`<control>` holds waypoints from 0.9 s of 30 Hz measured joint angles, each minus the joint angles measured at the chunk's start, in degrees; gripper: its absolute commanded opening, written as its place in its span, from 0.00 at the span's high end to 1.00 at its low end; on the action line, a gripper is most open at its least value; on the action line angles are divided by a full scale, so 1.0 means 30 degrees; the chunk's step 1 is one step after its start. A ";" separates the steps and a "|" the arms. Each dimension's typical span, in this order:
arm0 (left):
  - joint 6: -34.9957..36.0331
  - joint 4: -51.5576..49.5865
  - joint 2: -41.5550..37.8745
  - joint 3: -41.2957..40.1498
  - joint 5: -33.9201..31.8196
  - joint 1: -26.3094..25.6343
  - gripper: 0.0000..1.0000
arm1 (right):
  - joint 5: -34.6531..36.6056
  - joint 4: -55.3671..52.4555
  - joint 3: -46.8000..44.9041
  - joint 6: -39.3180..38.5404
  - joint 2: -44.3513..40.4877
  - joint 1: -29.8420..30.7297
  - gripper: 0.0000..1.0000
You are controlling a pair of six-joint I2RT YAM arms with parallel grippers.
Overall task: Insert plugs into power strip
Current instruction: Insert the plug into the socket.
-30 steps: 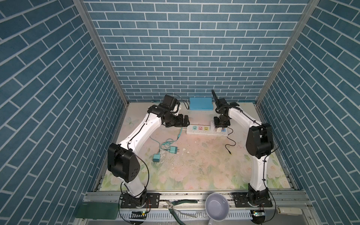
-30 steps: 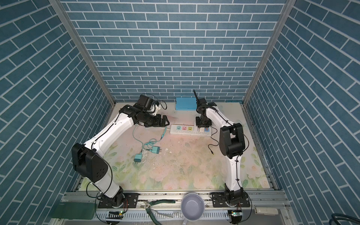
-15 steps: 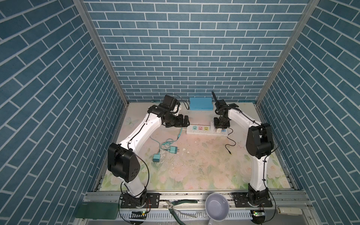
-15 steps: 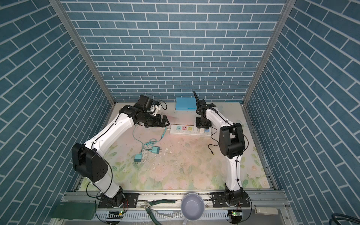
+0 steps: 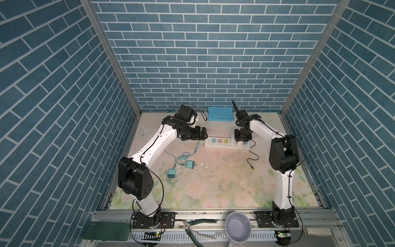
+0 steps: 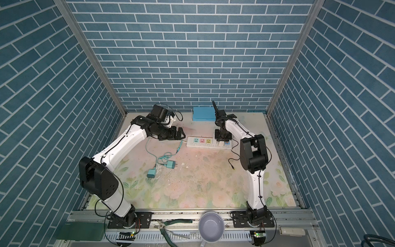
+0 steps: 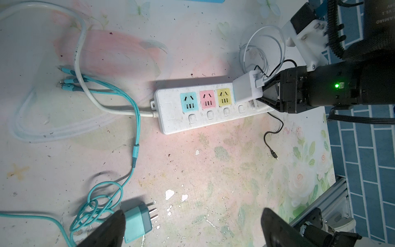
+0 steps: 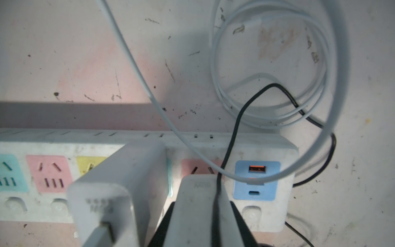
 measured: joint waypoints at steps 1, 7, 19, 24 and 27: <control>0.0000 0.0015 0.0000 -0.0029 0.0000 0.0022 0.00 | 0.0007 0.0007 0.0000 0.0000 0.0124 0.0000 1.00; 0.0022 0.0036 0.0000 -0.0102 0.0007 0.0073 0.00 | 0.0627 0.0270 -0.0102 0.0270 0.0379 0.0160 1.00; 0.0073 0.0036 -0.0248 -0.0583 -0.0401 0.0270 0.00 | 0.1326 0.0226 -0.0095 0.1049 0.0474 0.0393 1.00; 0.0044 0.0029 -0.0576 -0.0889 -0.0503 0.0546 0.00 | 0.1333 0.0415 -0.0270 0.1202 0.0415 0.0415 1.00; 0.0044 0.0022 -0.0685 -0.0896 -0.0525 0.0583 0.00 | 0.1239 0.0342 -0.0189 0.1202 0.0466 0.0408 1.00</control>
